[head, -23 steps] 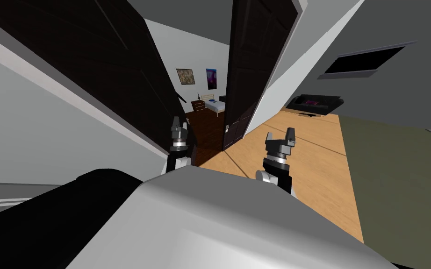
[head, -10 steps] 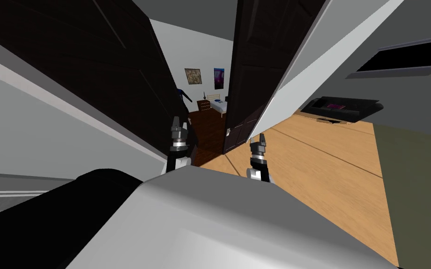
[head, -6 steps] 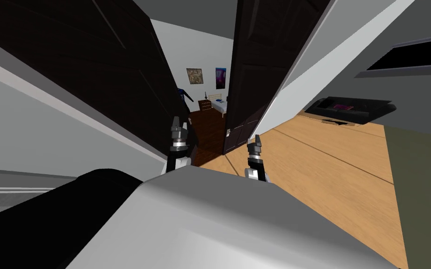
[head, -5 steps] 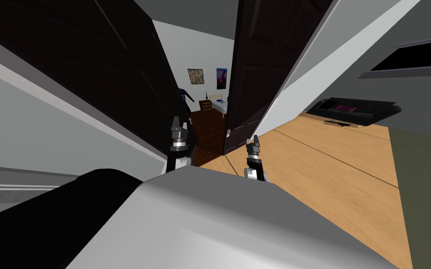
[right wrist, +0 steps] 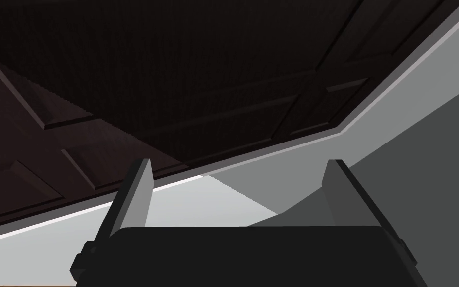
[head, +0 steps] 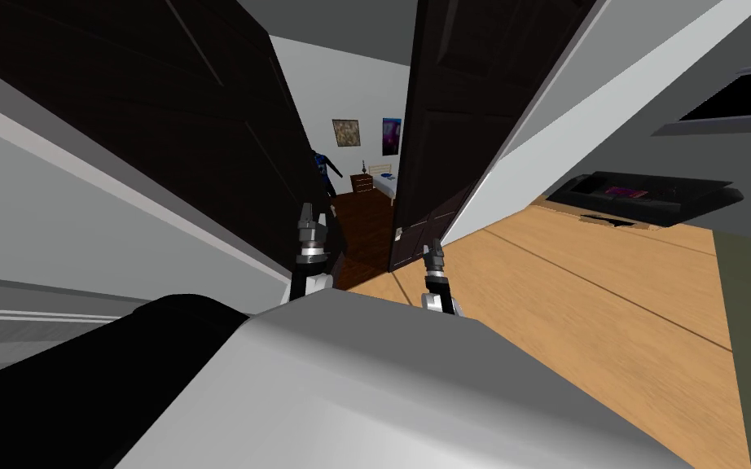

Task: Push the door open

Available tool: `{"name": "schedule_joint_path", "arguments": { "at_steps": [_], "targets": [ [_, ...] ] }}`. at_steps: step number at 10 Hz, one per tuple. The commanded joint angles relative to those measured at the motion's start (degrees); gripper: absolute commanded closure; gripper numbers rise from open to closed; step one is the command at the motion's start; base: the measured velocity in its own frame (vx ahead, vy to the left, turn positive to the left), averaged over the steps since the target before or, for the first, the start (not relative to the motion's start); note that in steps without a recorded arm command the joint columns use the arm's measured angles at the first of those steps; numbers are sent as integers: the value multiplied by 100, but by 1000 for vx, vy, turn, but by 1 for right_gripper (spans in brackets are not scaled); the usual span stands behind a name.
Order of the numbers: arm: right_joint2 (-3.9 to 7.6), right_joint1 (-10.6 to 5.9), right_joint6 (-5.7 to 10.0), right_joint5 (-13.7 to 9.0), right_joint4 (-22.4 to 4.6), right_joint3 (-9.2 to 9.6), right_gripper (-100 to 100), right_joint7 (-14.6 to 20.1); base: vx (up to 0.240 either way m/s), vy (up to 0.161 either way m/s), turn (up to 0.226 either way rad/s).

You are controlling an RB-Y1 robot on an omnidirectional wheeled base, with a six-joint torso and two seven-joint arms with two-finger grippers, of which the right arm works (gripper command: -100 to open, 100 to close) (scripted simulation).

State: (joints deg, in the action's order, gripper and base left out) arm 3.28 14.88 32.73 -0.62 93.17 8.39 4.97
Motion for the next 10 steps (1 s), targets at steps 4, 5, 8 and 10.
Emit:
{"name": "schedule_joint_path", "arguments": {
  "at_steps": [4,5,8,10],
  "targets": [
    [15,-191,149,53,-668,158,-100,-13,48,-62,71],
    [22,-277,202,71,-894,213,-100,-16,55,-63,79],
    [28,-444,304,107,-1387,320,-100,-21,49,-67,84],
    [29,-527,355,125,-1623,374,-100,-23,56,-64,87]
  ]
}}
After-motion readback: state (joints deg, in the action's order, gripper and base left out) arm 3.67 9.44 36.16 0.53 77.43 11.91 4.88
